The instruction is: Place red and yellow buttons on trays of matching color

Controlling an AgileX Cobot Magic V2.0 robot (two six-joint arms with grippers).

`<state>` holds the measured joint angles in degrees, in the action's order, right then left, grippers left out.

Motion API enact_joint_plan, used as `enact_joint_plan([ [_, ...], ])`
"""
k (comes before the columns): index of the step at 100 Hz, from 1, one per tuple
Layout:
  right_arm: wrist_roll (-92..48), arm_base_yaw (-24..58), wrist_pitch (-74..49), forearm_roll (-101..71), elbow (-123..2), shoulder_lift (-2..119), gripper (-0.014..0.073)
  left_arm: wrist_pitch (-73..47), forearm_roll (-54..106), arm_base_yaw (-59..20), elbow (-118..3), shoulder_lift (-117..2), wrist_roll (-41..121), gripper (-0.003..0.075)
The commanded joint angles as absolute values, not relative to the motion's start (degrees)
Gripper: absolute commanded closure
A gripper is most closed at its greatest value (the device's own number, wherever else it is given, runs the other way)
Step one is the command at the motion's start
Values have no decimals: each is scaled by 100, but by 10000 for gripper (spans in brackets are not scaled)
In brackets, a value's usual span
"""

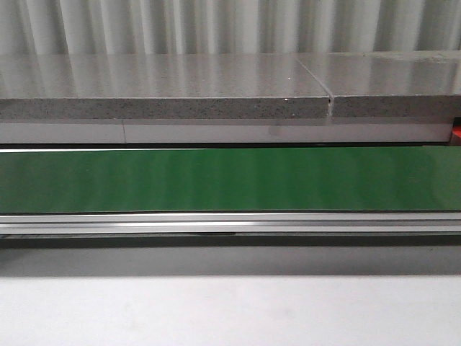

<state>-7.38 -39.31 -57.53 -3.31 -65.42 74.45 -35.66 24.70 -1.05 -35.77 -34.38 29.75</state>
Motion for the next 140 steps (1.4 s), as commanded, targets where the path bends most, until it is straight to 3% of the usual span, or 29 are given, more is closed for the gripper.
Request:
enact_joint_plan([
  [1, -653, -4239, -5282, -296, -6485, 7254, 489, -3173, 2613, -139, -3732, -3439, 2957, 740],
  [32, -561, -4540, -3983, -296, -5294, 7289, 489, -3173, 2613, -139, -3732, -3439, 2957, 740],
  [125, -409, -4541, -3289, -720, -5281, 8759, 489, -3173, 2613, -139, -3732, -3439, 2957, 740],
  [140, -409, -4541, -3289, -780, -5281, 8955, 439, -3173, 2613, -139, -3732, -3439, 2957, 740],
])
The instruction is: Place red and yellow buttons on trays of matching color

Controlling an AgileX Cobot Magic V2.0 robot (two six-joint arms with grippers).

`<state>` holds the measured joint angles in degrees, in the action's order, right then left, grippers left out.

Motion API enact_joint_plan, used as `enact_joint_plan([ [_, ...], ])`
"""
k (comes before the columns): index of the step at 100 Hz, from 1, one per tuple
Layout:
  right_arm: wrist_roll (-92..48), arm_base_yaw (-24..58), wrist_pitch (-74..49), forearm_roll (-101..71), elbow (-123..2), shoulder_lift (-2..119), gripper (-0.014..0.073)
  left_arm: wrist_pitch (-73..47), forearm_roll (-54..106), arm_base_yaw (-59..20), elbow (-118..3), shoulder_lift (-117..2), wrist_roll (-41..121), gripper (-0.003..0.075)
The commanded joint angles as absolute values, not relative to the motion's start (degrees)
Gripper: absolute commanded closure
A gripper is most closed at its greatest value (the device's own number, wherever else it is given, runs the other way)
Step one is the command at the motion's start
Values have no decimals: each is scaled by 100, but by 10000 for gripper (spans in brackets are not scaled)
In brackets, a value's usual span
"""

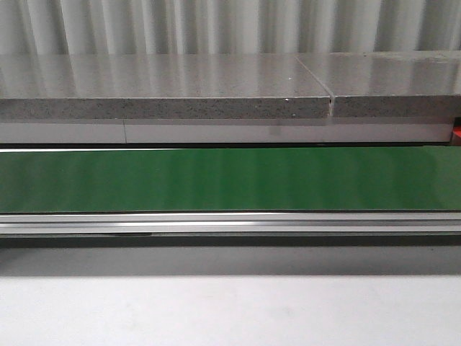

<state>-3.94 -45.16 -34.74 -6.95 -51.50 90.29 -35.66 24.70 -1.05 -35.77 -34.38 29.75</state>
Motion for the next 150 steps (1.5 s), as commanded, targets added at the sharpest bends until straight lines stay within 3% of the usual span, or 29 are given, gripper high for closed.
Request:
enact_joint_plan([
  [1, -409, -4541, -3289, -789, -5281, 8966, 433, -3173, 2613, -139, -3732, -3439, 2957, 740],
  [11, -409, -4541, -3306, -861, -5281, 9020, 327, -3173, 2613, -139, -3732, -3439, 2957, 740],
  [28, -409, -4541, -3337, -932, -5287, 9020, 71, -3173, 2613, -139, -3732, -3439, 2957, 740],
  [37, -409, -4541, -3375, -964, -5313, 9013, 1, -3173, 2613, -139, -3732, -3439, 2957, 740],
  [93, -445, -4378, -3805, -991, -5314, 7271, -7, -3173, 2613, -139, -3732, -3439, 2957, 740],
  [150, -1102, -1229, -3332, -991, -5228, 5291, -6, -3173, 2613, -139, -3732, -3439, 2957, 740],
])
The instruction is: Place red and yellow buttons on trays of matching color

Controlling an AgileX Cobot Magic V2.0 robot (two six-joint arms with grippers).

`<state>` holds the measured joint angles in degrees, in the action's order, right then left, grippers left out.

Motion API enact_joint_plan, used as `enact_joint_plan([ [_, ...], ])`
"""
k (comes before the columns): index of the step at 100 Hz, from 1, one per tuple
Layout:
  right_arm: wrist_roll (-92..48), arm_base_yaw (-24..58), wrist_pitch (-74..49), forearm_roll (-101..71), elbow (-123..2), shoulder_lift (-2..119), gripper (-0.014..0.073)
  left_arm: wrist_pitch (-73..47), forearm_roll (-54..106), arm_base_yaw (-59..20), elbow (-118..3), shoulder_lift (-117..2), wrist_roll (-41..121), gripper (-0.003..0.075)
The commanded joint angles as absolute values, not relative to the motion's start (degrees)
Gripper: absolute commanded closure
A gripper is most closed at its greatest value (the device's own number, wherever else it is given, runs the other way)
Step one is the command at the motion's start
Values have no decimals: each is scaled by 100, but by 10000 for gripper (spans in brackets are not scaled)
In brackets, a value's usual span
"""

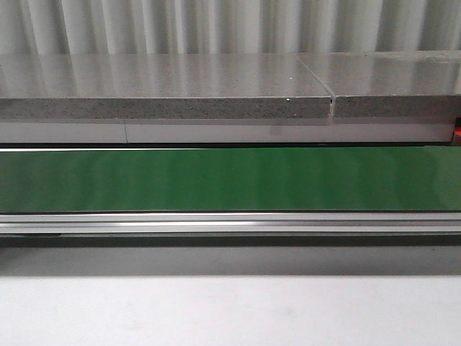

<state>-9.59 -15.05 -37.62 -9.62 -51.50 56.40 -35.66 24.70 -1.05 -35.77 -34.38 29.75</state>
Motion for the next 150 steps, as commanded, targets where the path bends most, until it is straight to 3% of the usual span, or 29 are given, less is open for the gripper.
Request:
enact_joint_plan([
  [1, -1113, -1203, -3308, -991, -5217, 5266, -6, -3173, 2613, -139, -3732, -3439, 2957, 740],
  [17, -1249, -736, -2833, -991, -4713, 4671, 45, -3173, 2613, -139, -3732, -3439, 2957, 740],
  [35, -1306, -448, -2431, -991, -4051, 3803, 178, -3173, 2613, -139, -3732, -3439, 2957, 740],
  [67, -1311, -414, -2662, -986, -3518, 2685, 667, -3173, 2613, -139, -3732, -3439, 2957, 740],
  [150, -1311, -399, -2530, -991, -3478, 2650, 662, -3173, 2613, -139, -3732, -3439, 2957, 740],
])
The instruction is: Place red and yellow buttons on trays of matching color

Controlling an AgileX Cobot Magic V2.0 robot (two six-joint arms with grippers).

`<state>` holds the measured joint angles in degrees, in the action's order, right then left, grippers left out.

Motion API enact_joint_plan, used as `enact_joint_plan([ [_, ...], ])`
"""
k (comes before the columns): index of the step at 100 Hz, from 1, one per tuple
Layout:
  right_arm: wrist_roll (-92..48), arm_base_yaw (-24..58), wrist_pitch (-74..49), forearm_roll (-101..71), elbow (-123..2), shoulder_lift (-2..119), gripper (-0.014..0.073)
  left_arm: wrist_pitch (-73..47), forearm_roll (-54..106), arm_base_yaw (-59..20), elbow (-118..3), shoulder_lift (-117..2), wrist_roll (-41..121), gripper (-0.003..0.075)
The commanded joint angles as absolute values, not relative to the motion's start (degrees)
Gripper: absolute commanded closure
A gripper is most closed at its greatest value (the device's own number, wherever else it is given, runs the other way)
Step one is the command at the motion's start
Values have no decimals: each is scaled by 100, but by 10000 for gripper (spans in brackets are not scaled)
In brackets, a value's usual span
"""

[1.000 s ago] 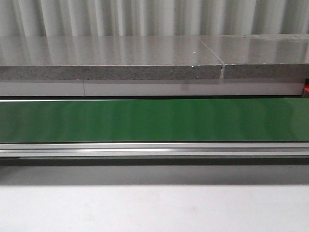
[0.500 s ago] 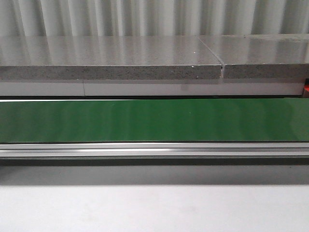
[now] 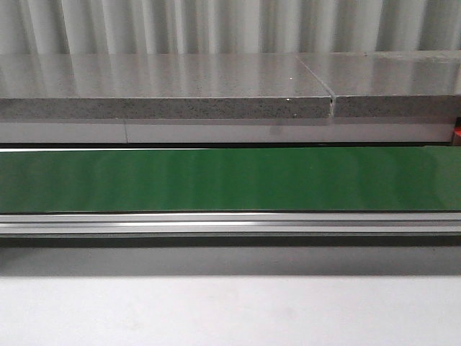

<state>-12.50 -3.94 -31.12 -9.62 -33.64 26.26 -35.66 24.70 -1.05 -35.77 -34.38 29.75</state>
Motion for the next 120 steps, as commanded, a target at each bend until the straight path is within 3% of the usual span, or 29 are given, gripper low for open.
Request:
enact_joint_plan([
  [1, -1311, -399, -2502, -991, -3459, 2650, 662, -3173, 2613, -139, -3732, -3439, 2957, 740],
  [52, -973, 426, 0, -185, -1234, 1416, 662, -3173, 2613, -139, -3732, -3439, 2957, 740],
  [90, -916, 421, 259, -122, 131, -165, 662, -3173, 2613, -139, -3732, -3439, 2957, 740],
  [120, -906, 349, 255, -96, 127, -127, 662, -3184, 2613, -139, -3732, -3463, 2957, 740],
])
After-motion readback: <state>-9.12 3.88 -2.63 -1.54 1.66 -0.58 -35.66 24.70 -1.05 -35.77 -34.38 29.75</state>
